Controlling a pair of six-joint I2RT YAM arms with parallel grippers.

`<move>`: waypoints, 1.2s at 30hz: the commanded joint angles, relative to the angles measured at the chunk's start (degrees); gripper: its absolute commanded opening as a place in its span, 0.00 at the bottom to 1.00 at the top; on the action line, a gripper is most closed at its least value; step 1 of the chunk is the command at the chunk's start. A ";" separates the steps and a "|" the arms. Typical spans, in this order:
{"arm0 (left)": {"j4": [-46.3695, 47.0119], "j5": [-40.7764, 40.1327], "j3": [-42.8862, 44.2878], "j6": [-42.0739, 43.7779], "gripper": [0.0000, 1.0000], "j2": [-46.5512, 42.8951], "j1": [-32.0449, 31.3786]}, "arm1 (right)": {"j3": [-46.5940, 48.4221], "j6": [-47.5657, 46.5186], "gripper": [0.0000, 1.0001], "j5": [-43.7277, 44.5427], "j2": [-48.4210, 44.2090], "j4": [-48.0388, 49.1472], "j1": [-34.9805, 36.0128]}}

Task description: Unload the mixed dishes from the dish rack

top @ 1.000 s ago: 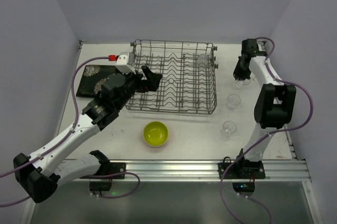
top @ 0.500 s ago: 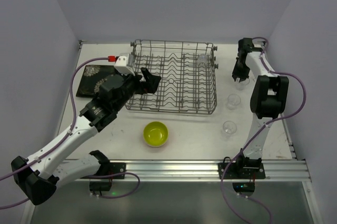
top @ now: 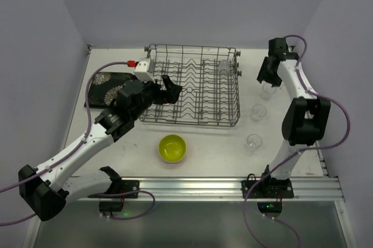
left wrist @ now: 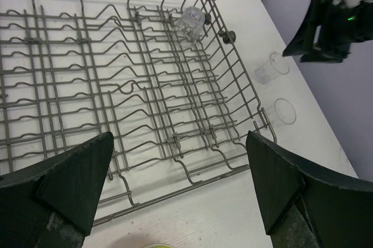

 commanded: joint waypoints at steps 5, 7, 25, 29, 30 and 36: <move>5.29 5.65 7.29 2.57 1.00 11.71 -1.22 | -29.87 6.87 0.99 -6.20 -52.11 25.04 9.94; 3.99 5.13 13.26 4.41 1.00 18.65 -1.92 | -41.00 11.96 0.99 -15.79 -59.94 35.96 9.95; 15.23 2.61 65.12 24.55 1.00 77.72 -1.75 | -51.10 13.13 0.99 -28.40 -87.92 25.18 10.04; 14.25 3.80 72.61 24.46 1.00 85.10 -0.35 | -50.48 12.24 0.99 -27.69 -92.05 23.85 10.04; 17.04 5.11 71.91 24.72 1.00 85.29 -0.09 | -50.56 12.42 0.99 -27.78 -92.67 24.03 10.04; 25.59 8.20 70.23 26.22 1.00 87.83 -0.08 | -49.34 12.68 0.99 -31.56 -90.75 24.47 10.04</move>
